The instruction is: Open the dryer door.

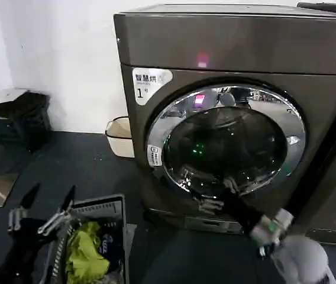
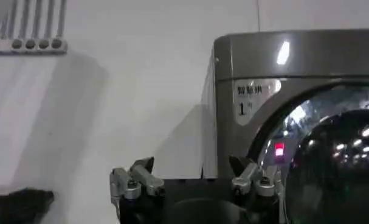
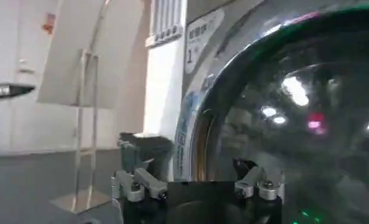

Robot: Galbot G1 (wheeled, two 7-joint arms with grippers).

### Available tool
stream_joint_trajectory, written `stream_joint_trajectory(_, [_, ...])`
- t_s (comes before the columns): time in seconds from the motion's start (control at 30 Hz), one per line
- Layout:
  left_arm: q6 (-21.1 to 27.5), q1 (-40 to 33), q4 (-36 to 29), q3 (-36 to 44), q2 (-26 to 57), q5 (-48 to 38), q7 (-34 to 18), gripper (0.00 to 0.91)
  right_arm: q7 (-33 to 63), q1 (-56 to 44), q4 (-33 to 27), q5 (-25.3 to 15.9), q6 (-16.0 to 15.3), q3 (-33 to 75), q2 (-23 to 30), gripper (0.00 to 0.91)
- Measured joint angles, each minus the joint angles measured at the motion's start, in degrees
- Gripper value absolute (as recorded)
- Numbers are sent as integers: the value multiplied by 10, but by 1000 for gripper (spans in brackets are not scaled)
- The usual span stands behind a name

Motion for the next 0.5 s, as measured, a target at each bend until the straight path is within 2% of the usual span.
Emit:
stream_joint_trajectory(0.23, [2,5,1,-14,-2,0,0,907,-6,86,-88,-6,15,-70,19,907])
stream_joint_trajectory(0.37, [1,10,-1,-24,-6,-6,1,907,-1,118,-127,-5,27,-100,32,907])
stream_joint_trajectory(0.5, [0,14,-4,-34,-6,-10,0,907,2,142,-156,-2,26,-121,45,907])
